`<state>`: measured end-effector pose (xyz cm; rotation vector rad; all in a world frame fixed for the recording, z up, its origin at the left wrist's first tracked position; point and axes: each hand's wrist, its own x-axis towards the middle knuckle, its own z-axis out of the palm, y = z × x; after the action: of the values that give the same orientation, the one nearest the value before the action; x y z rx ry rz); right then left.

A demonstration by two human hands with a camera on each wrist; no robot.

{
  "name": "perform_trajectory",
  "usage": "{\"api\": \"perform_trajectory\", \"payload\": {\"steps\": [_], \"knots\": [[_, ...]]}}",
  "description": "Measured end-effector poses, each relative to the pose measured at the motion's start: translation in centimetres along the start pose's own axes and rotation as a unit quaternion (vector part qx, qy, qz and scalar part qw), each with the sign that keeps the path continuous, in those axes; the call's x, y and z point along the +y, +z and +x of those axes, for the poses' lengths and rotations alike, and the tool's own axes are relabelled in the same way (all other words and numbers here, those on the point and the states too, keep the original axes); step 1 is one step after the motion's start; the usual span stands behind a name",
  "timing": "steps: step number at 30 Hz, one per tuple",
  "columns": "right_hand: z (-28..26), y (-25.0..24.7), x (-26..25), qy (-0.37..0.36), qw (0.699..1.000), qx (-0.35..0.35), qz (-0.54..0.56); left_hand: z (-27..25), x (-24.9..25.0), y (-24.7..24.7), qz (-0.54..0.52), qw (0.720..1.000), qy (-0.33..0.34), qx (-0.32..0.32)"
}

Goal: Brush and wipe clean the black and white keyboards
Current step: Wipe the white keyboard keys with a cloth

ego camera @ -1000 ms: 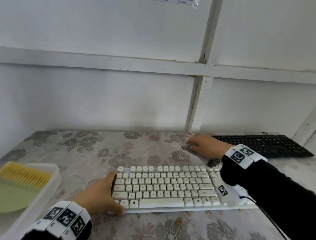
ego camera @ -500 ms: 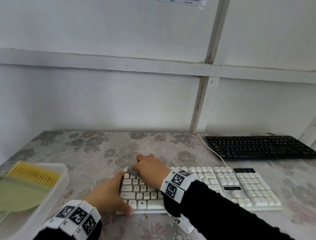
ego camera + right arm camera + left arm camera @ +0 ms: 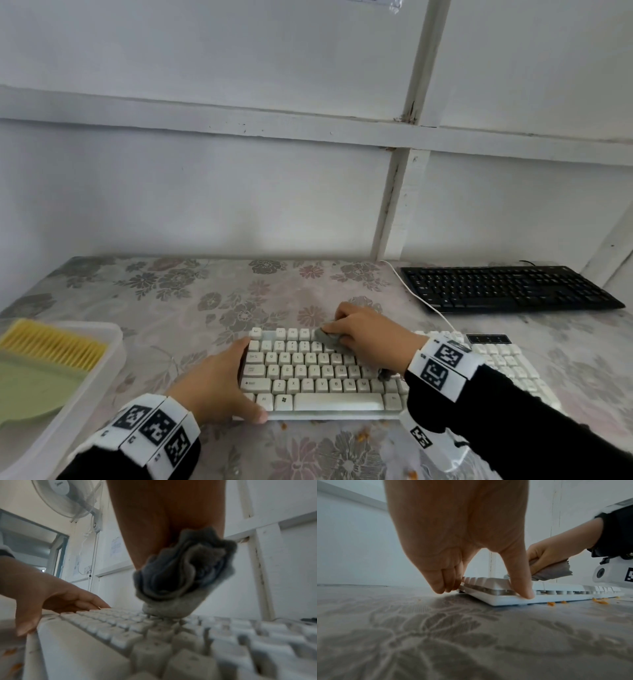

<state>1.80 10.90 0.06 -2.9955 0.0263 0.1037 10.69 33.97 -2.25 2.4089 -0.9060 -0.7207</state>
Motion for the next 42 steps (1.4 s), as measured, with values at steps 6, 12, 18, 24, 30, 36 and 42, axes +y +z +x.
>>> {"api": "perform_trajectory", "payload": {"steps": [6,12,18,24,30,36,42], "knots": [[-1.2,-0.5,1.2,0.063,0.998,-0.006,0.006,-0.3,0.4,-0.1,0.007,1.0,0.011,0.007],[0.7,-2.4,-0.9,0.118,0.99,0.008,0.072,-0.2,0.1,-0.1,0.002,1.0,-0.002,0.007],[4.1,-2.0,-7.8,0.02,0.994,-0.04,0.095,-0.1,0.2,-0.1,0.001,1.0,0.005,0.012],[4.1,-0.1,-8.2,-0.006,1.0,-0.012,0.023,-0.1,0.3,-0.2,0.018,1.0,0.002,0.019],[1.4,-0.1,-4.4,0.007,0.999,0.027,0.026,-0.2,0.3,-0.2,0.008,1.0,0.002,0.013],[-1.1,0.2,0.7,0.07,0.996,0.027,0.055,-0.5,0.6,-0.3,0.017,1.0,0.005,0.012],[-3.4,-1.5,5.1,0.158,0.987,-0.009,0.026,-0.4,0.6,-0.3,0.018,1.0,-0.001,0.006]]}}
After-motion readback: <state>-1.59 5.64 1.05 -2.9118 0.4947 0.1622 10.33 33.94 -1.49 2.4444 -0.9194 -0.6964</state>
